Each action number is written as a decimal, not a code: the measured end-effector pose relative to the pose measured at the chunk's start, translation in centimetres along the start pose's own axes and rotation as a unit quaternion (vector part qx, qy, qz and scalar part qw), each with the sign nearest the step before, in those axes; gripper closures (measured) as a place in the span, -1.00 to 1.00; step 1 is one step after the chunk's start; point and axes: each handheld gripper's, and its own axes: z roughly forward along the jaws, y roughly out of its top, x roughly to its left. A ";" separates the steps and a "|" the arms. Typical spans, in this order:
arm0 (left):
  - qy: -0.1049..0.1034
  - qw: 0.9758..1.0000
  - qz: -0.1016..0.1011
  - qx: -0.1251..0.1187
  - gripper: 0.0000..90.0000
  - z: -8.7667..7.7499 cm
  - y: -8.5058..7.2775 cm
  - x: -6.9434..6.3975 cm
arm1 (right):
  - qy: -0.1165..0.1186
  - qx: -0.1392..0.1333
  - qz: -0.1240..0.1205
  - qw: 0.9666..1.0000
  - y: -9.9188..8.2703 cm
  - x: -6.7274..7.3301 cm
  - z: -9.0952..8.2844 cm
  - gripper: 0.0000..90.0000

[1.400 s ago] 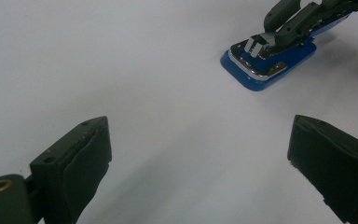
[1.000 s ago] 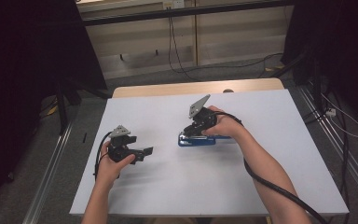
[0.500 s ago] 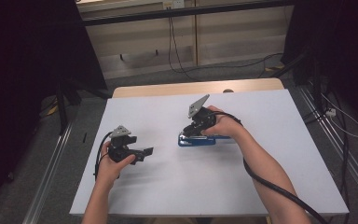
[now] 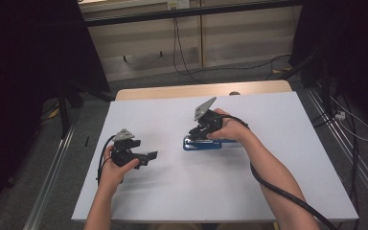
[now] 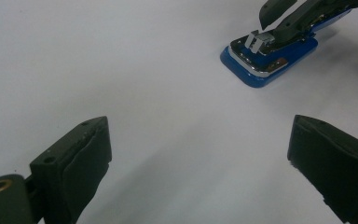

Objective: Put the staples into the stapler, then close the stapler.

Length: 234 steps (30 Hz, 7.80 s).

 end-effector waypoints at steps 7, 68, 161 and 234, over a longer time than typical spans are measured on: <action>-0.003 1.000 0.003 -0.003 -0.86 0.2 0.1 -0.1 | -0.020 -0.019 0.022 0.999 -0.4 0.3 -1.2 0.33; 0.002 1.000 0.014 -0.028 -0.18 4.2 2.3 -3.3 | -0.279 -0.062 0.223 0.932 -12.1 7.6 -11.6 0.42; -0.023 0.998 0.054 0.008 1.00 9.4 2.6 -6.2 | -0.274 -0.041 0.233 0.932 -12.9 6.3 -9.2 1.00; -0.025 0.999 0.034 -0.029 -0.81 -0.7 -0.6 -4.3 | -0.241 -0.093 0.249 0.933 -15.0 14.1 -12.2 -0.50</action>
